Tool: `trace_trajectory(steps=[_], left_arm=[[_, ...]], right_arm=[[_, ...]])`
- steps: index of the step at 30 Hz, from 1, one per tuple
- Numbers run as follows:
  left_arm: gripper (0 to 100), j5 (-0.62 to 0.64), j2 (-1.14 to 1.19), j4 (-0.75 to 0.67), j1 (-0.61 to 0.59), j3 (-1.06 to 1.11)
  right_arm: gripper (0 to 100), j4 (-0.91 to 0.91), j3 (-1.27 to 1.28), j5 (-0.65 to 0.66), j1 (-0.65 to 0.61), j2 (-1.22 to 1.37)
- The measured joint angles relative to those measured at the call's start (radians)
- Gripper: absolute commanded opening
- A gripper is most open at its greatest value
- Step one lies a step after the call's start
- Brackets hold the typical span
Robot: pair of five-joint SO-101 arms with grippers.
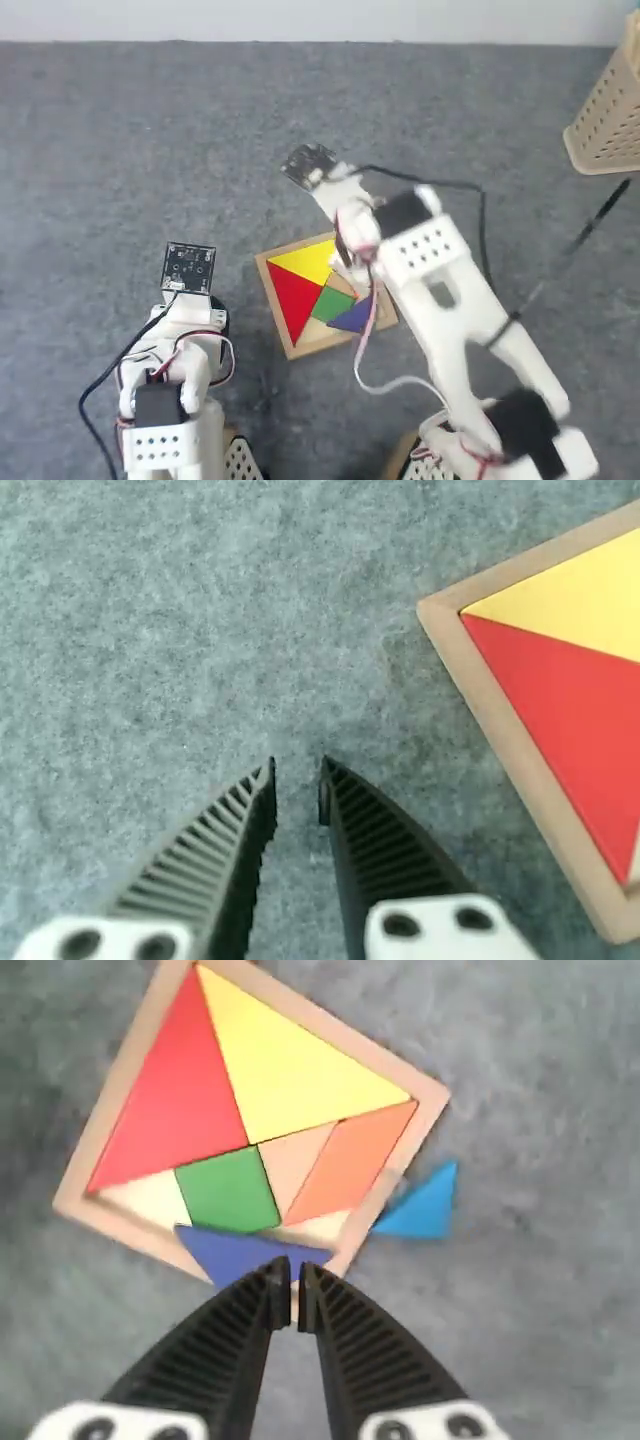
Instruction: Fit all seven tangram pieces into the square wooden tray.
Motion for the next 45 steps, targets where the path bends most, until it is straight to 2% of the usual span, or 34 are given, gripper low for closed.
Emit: trace_trajectory(steps=[4, 9, 18, 23, 34, 45], left_arm=[[7, 0.0, 0.0, 0.0, 0.0, 0.0], [7, 0.0, 0.0, 0.0, 0.0, 0.0], [7, 0.0, 0.0, 0.0, 0.0, 0.0], [7, 0.0, 0.0, 0.0, 0.0, 0.0], [7, 0.0, 0.0, 0.0, 0.0, 0.0], [7, 0.0, 0.0, 0.0, 0.0, 0.0]], right_arm=[[0.6, -0.19, 0.284, -0.028, -0.002, -0.109], [0.6, -0.218, 0.417, -0.048, -0.103, -0.147], [0.6, -0.244, 0.43, -0.051, -0.127, -0.135], [0.6, -0.299, 0.428, -0.043, -0.068, -0.023], [0.6, -0.322, 0.339, 0.074, 0.037, 0.094], [0.6, -0.327, 0.311, 0.253, 0.041, 0.123]])
